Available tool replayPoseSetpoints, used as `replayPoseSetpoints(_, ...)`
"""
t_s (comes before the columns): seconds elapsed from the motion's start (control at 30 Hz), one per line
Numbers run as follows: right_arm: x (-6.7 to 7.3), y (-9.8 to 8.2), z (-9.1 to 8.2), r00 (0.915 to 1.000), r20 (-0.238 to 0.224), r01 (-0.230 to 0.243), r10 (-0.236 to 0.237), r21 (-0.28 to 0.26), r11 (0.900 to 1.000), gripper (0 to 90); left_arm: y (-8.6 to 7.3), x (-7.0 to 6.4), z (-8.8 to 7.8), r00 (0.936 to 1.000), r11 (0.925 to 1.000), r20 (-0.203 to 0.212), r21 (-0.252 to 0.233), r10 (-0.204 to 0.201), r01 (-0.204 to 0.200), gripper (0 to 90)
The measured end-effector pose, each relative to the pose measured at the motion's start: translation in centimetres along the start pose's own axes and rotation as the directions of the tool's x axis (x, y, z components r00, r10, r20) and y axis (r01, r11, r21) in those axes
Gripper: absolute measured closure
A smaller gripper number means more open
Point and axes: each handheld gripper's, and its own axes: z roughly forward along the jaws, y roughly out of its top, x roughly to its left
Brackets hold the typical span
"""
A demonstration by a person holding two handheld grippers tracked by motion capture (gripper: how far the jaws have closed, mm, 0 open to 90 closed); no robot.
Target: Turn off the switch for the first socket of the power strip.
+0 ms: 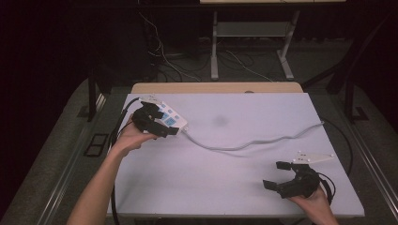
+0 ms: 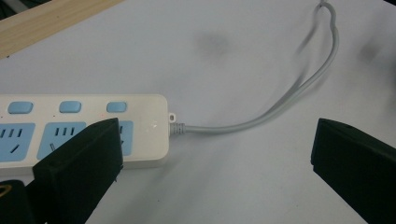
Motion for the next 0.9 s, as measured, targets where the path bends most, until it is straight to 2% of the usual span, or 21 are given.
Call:
replayPoseSetpoints(0.43, 0.3, -0.1, 0.2, 0.9999, -0.007, 0.011, -0.011, 0.012, 1.0, 0.4, 0.9, 1.9, 0.5, 0.9996, 0.9993, -0.022, 0.032, -0.016, 0.017, 4.7)
replayPoseSetpoints(0.73, 0.3, -0.1, 0.4, 0.9998, -0.01, 0.015, -0.015, 0.018, 1.0, 0.4, 1.7, 3.4, 0.0, 0.9981, 0.9987, -0.052, 0.036, -0.033, 0.035, 13.7)
replayPoseSetpoints(0.9, 0.3, -0.1, 0.4, 0.9999, -0.009, 0.014, -0.014, 0.019, 1.0, 0.4, 2.2, 4.2, -0.2, 0.9976, 0.9984, -0.055, 0.033, -0.043, 0.045, 19.1)
